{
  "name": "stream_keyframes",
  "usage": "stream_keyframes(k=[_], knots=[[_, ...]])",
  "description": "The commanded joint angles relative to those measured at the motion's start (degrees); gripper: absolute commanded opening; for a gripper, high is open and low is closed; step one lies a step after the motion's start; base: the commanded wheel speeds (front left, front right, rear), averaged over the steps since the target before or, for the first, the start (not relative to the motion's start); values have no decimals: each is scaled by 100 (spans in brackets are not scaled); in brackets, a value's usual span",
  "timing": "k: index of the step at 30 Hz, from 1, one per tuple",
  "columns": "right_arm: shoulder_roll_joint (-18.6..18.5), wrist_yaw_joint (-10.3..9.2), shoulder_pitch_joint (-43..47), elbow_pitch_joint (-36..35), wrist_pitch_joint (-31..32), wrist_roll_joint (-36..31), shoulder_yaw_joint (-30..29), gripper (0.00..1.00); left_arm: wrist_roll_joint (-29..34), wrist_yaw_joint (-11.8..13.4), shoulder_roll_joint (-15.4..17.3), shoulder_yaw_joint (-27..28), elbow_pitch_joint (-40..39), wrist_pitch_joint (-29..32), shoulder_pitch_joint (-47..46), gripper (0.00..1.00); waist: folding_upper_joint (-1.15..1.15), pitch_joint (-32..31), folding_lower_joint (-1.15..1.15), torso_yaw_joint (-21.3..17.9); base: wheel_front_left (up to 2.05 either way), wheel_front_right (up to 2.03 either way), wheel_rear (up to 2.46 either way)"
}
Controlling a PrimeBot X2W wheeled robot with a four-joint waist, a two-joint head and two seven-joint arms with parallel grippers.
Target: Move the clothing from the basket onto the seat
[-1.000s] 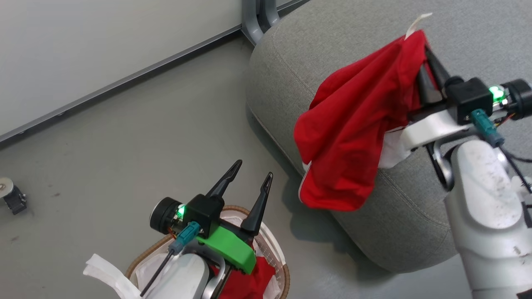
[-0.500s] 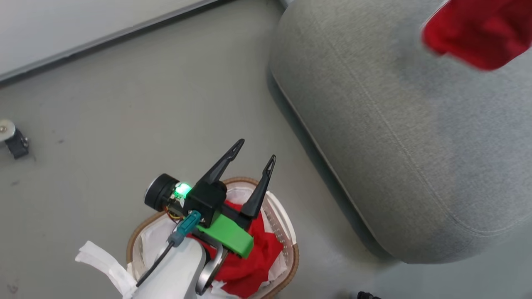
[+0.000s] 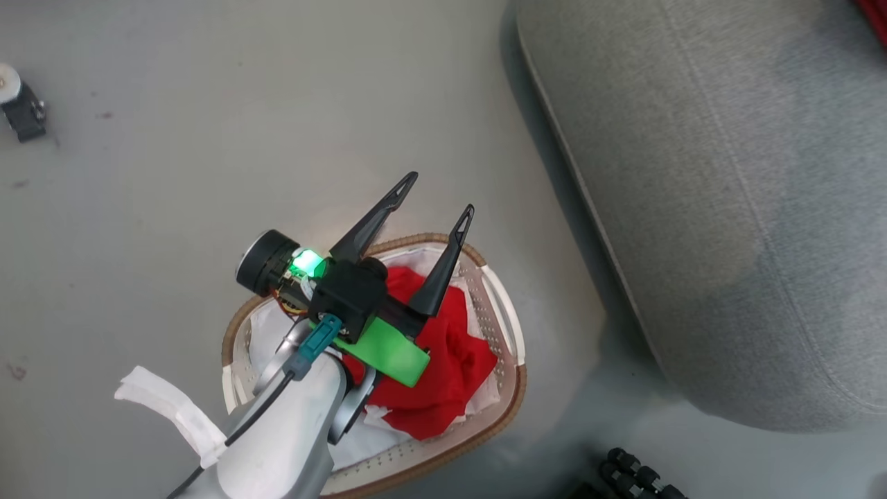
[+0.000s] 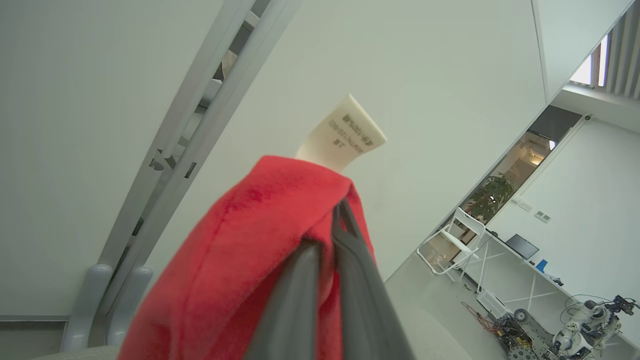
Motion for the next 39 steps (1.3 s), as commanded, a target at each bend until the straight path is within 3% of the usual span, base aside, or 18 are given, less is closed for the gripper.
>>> stream_keyframes(k=[1, 10, 17, 18, 19, 20, 21, 28, 39], knots=[[64, -8, 67, 113, -50, -44, -55, 0, 35, -6, 29, 26, -25, -5, -127, 100, 0, 415, -1, 283, 0, 0, 0], [515, -8, 606, 871, -131, -269, -643, 0, 125, 28, 121, 117, 5, -5, -199, 100, 0, 769, -1, 341, 0, 0, 0], [679, -8, 1110, 1027, -135, -443, -955, 0, 128, 84, 190, 200, 51, -4, -153, 100, 0, 811, -1, 241, 0, 0, 0], [723, -8, 1183, 992, -135, -444, -966, 5, 125, 81, 197, 203, 70, -5, -135, 100, 0, 795, -1, 212, 0, 0, 0], [758, -8, 1246, 955, -135, -429, -976, 24, 122, 81, 198, 204, 80, -5, -122, 100, 0, 778, -1, 189, 0, 0, 0], [812, -8, 1331, 893, -135, -400, -978, 24, 115, 83, 201, 209, 95, -4, -105, 100, 0, 753, -1, 159, 0, 0, 0], [849, -8, 1407, 830, -134, -385, -969, 100, 103, 82, 200, 208, 107, -5, -90, 100, 0, 730, -1, 134, 0, 0, 0], [1138, -8, 2138, 336, -130, -172, -712, 100, 54, 86, 165, 250, 147, -5, -12, 100, 0, 436, -1, -15, 0, 0, 0], [1197, -8, 3113, -86, -130, 237, -146, 100, -118, 87, 12, 571, 131, -5, 152, 100, 0, -413, -1, 106, 0, 0, 0]])
